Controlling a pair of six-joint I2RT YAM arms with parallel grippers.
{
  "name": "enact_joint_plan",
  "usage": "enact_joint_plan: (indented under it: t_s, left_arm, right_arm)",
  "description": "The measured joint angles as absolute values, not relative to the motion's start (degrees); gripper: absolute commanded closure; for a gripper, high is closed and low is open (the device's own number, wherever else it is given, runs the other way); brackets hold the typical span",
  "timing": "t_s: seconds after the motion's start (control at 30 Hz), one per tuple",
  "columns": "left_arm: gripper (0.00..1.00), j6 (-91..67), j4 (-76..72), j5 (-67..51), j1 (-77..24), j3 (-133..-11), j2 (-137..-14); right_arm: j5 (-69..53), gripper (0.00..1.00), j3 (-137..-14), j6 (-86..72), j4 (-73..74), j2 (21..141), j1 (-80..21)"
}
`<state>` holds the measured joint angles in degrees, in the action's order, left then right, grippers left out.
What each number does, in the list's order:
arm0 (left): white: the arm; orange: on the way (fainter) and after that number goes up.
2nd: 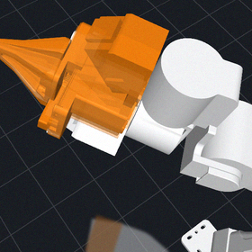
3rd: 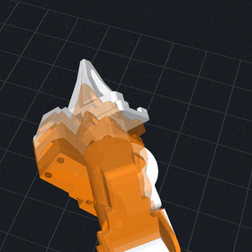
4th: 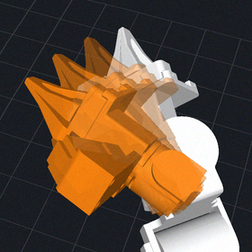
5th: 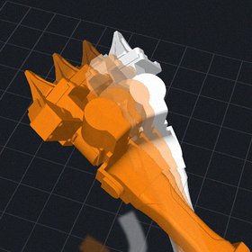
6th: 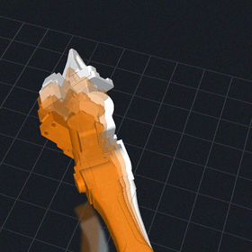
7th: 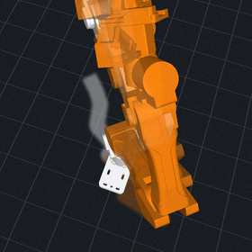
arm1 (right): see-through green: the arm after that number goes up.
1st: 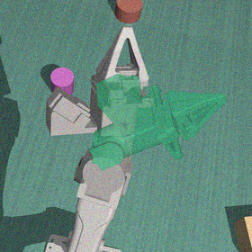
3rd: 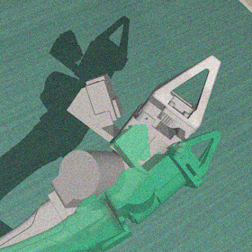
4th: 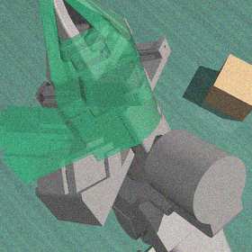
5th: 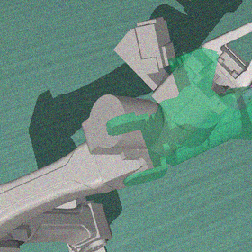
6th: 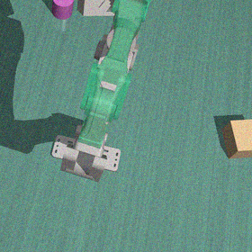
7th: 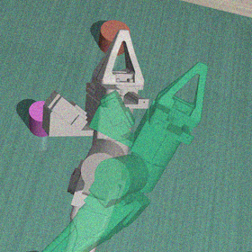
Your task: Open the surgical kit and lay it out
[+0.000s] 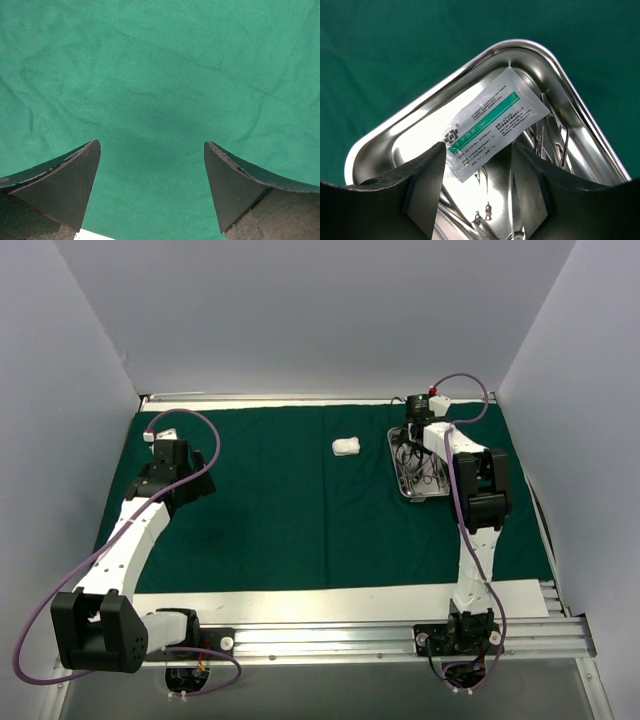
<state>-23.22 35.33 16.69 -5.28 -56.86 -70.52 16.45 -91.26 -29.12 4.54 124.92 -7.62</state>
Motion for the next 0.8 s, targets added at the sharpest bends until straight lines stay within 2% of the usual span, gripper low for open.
enact_joint_plan:
  t_s: [0.5,0.7,0.8]
  left_arm:
    - [0.06,-23.20,35.33,16.69,-5.28,-56.86,-70.52]
    - [0.06,-23.18,35.33,16.69,-5.28,-56.86,-70.52]
    - [0.06,-23.18,35.33,16.69,-5.28,-56.86,-70.52]
  right_arm:
    - [22.50,0.50,-97.21,-37.06,7.90,129.27,-8.36]
    - [23.55,0.54,-98.35,-37.54,8.34,130.89,-8.36]
    - [23.88,0.60,-98.59,-37.54,8.69,131.04,-8.34]
